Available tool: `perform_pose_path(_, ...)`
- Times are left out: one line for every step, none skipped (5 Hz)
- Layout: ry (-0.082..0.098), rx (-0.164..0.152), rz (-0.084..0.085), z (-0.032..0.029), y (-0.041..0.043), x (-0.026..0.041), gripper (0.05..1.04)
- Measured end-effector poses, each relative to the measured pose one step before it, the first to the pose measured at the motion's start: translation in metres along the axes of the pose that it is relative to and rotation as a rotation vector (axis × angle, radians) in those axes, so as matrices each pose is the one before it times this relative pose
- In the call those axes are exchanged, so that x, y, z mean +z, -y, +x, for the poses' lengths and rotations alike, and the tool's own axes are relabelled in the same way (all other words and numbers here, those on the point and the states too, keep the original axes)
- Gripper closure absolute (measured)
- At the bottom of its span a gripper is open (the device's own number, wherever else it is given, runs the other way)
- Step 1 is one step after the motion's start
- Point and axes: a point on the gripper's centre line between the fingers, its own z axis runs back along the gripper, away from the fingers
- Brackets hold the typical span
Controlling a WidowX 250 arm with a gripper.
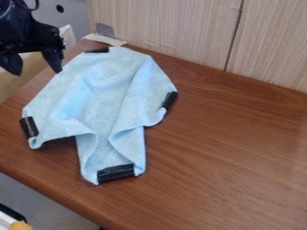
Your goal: Fold the cloth from the top left to the bottom right
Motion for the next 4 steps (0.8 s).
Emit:
perform_pose_path(-0.0206, 0.0059, -0.0049, -0.00302, 0.00018, -0.00513, 0.083)
perform_pose_path(-0.0359, -0.0039, -0.0172, 0.01207, -0.00128, -0.01708, 0.083)
perform_pose_path(-0.0109, 0.0189, 0.0017, 0.01617, -0.00865, -0.01380, 0.083)
perform_pose_path(-0.0079, 0.0170, 0.0086, 0.01280, -0.00479, -0.00858, 0.083)
